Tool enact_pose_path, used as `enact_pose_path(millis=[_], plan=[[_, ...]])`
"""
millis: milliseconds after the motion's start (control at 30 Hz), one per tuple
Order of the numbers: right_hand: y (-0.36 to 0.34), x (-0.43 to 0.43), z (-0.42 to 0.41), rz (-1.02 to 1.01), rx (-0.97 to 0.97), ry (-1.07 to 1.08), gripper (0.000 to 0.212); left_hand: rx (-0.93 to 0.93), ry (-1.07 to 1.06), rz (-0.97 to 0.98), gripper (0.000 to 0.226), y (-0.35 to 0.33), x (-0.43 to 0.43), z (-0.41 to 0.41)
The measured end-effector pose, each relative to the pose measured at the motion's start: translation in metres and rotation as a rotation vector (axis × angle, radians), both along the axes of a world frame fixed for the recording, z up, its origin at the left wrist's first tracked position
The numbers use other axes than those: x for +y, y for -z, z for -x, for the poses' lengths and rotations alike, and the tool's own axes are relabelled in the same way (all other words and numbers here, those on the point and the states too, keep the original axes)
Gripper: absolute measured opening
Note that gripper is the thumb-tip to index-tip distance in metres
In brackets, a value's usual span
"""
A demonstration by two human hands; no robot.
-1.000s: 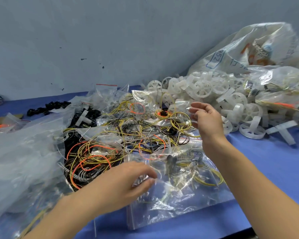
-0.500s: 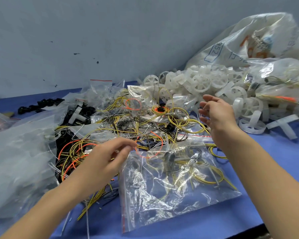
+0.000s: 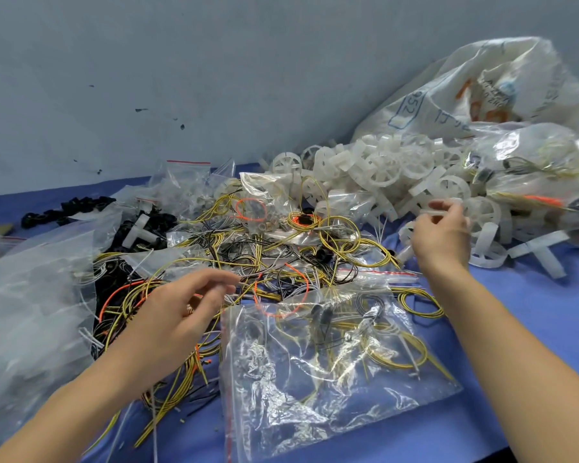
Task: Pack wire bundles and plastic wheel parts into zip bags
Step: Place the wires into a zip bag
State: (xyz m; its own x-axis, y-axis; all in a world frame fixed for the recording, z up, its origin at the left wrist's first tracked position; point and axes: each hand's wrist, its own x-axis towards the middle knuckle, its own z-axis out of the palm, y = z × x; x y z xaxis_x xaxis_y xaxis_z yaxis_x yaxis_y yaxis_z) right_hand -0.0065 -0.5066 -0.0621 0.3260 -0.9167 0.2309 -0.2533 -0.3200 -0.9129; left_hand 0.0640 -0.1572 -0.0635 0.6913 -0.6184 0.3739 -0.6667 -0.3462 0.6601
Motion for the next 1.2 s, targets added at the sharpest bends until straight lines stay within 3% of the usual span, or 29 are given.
enact_pose_path(millis=[100, 233, 333, 433, 533, 633, 767, 833, 1000, 1133, 1200], plan=[[0.011, -0.009, 0.005, 0.020, 0.189, 0.058, 0.034, 0.005, -0.007, 0.011, 0.027, 0.000, 0.003, -0.001], [0.021, -0.017, 0.010, 0.052, 0.387, -0.037, 0.045, 0.013, -0.011, 0.004, 0.026, 0.001, 0.004, -0.002], [0.025, -0.017, 0.011, 0.172, 0.465, -0.081, 0.033, 0.023, -0.012, -0.005, 0.026, 0.000, 0.002, -0.001], [0.011, -0.009, 0.014, 0.278, 0.393, -0.044, 0.027, 0.042, -0.012, 0.017, 0.024, -0.003, 0.000, 0.001], [-0.020, 0.015, 0.011, 0.303, 0.149, -0.140, 0.025, 0.085, 0.008, 0.097, 0.021, -0.008, -0.004, 0.004], [-0.049, 0.067, 0.009, 0.171, -0.185, -0.427, 0.021, 0.217, 0.067, 0.231, 0.018, -0.019, -0.013, 0.011], [-0.054, 0.139, 0.011, 0.293, -0.291, -0.634, 0.014, 0.556, 0.091, 0.428, 0.035, -0.031, -0.024, 0.021], [-0.047, 0.161, 0.013, 0.331, -0.307, -0.683, 0.016, 0.685, 0.125, 0.478, 0.038, -0.034, -0.024, 0.025], [-0.031, 0.180, 0.017, 0.455, -0.296, -0.700, 0.016, 0.789, 0.149, 0.520, 0.028, -0.031, -0.014, 0.025], [-0.021, 0.185, 0.021, 0.560, -0.085, -0.832, 0.062, 0.757, 0.083, 0.516, 0.021, -0.032, 0.008, 0.011], [-0.014, 0.189, 0.024, 0.536, -0.003, -0.949, 0.068, 0.707, -0.084, 0.516, 0.029, -0.034, 0.018, 0.000]])
